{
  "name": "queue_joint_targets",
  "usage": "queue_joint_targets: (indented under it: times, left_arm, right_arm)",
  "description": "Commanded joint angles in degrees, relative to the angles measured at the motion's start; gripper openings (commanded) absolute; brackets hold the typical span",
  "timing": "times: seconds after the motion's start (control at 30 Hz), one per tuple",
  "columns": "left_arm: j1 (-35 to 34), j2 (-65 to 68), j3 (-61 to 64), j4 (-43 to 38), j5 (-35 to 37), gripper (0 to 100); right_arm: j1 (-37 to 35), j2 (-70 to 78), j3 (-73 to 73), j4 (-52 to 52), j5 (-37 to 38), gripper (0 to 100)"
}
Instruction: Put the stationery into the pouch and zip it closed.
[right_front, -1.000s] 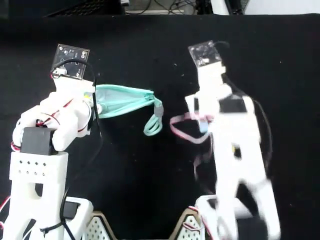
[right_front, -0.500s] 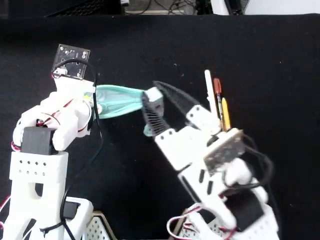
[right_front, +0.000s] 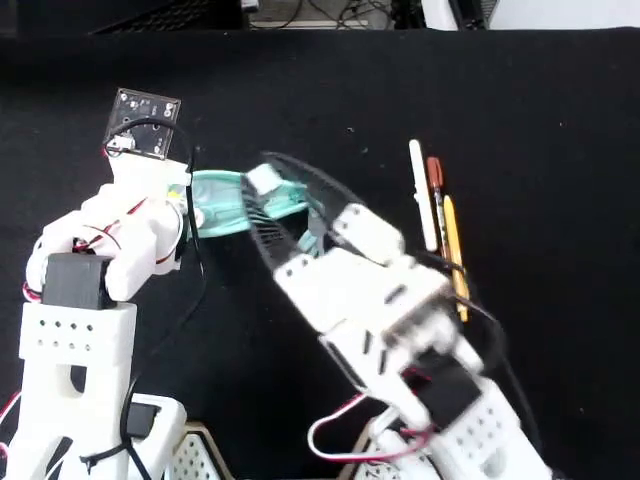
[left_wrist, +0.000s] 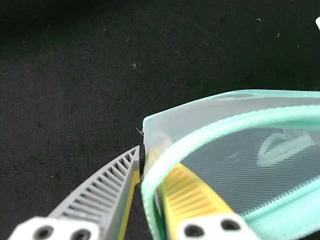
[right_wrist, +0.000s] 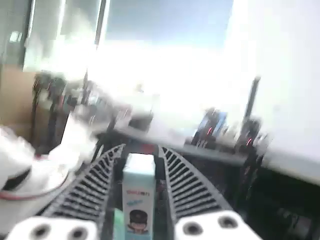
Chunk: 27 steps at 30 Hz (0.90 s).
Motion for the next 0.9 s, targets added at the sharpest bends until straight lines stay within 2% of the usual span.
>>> queue_joint_targets:
  times: [0.0,0.23,0.4,0.53,0.7,0.87]
  left_arm:
    - [-0.84,1.23,3.38,-0.35,-0.26,3]
    - [-1.19,1.05,3.47,-0.35,-0.35,3]
    - [-1.27,0.7,3.47,-0.26,-0.18,3]
    - [-1.27,0.7,3.47,-0.26,-0.09,3]
    - [-1.27,0.7,3.47,-0.26,-0.09,3]
    - [-1.27,0.97,3.47,-0.26,-0.09,3]
  right_arm:
    - [-4.13,2.77,-0.92,-1.41,-0.35,1.2]
    - [-4.13,5.32,0.13,-1.32,-0.09,1.2]
    - [2.02,5.67,3.3,-1.93,-0.18,1.2]
    - [6.24,6.46,6.9,-7.91,-0.26,1.2]
    - [6.59,10.86,8.84,-11.52,0.0,1.2]
    - [6.59,14.37,7.96,-9.67,0.09,1.5]
